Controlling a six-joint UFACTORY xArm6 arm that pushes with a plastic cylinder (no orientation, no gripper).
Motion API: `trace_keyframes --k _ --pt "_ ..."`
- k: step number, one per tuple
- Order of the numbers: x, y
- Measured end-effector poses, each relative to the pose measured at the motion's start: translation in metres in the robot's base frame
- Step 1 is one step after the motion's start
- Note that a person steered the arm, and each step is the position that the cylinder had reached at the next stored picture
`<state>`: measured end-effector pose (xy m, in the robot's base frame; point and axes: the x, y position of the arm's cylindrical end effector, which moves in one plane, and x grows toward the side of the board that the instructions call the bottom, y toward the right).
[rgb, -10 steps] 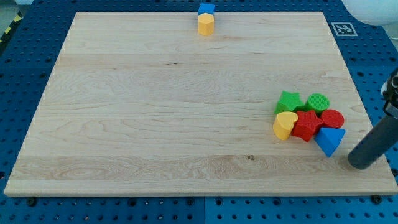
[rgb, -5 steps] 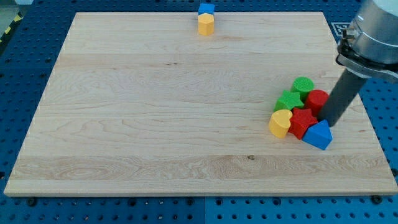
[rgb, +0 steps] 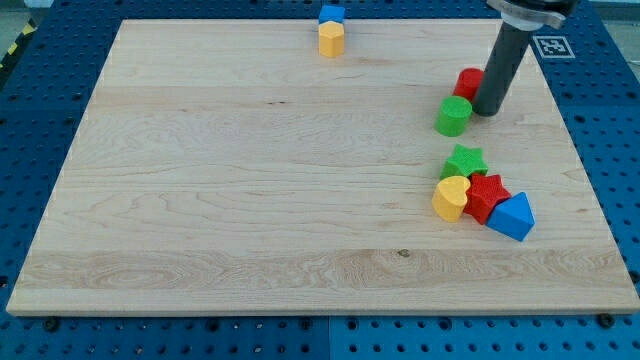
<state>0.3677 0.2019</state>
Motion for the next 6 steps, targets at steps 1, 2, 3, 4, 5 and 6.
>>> trace_keyframes --k 1,2,3,4,5,6 --pt "-0.014 -0.012" --pt "-0.027 -0.019" --pt "-0.031 -0.026" --pt "-0.032 -0.061" --pt "-0.04 -0.074" --pt "-0.043 -0.045"
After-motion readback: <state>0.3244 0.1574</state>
